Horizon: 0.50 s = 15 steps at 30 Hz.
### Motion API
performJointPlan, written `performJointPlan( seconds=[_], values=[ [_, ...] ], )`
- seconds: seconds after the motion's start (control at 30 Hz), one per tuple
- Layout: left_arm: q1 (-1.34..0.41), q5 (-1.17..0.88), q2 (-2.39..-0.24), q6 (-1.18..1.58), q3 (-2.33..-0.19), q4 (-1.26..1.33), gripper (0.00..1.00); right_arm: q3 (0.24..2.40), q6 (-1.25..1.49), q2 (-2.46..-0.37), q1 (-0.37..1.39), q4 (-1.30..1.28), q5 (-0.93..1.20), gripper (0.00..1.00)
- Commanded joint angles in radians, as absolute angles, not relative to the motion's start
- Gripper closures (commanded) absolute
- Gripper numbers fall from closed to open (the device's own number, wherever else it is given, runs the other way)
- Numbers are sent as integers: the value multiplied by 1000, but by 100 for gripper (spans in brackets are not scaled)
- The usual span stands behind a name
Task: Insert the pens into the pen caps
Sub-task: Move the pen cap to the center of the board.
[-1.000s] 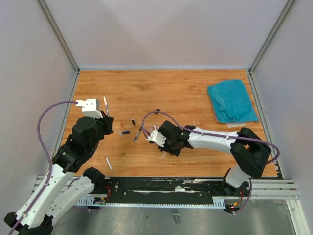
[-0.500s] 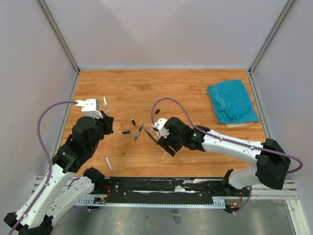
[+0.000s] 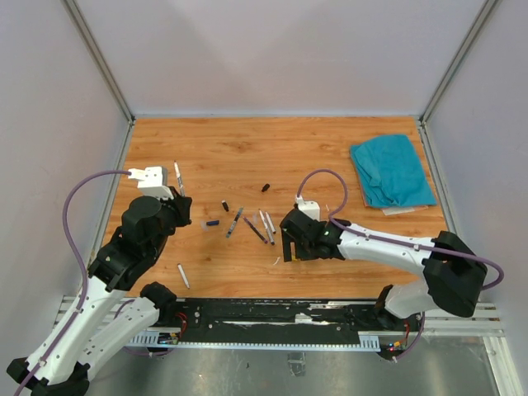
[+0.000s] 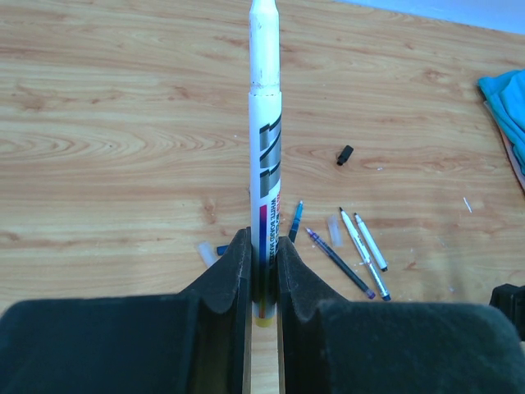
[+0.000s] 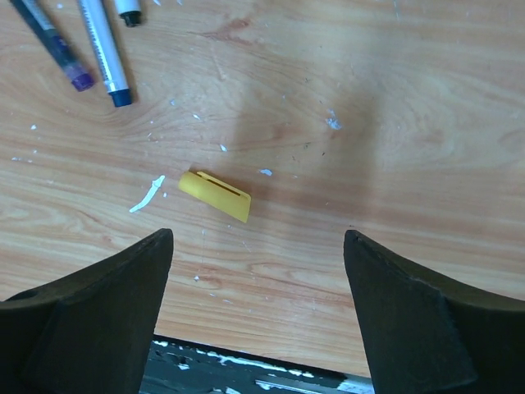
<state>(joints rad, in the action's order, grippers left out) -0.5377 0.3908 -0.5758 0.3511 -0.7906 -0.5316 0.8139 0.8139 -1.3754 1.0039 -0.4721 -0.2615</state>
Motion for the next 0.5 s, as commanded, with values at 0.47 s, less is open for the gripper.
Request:
performJointPlan(
  seconds=[0.47],
  values=[
    [-531,382,-569,337,-784,-493,99,931,1059,-1570,1040,-523,-286,26]
  ],
)
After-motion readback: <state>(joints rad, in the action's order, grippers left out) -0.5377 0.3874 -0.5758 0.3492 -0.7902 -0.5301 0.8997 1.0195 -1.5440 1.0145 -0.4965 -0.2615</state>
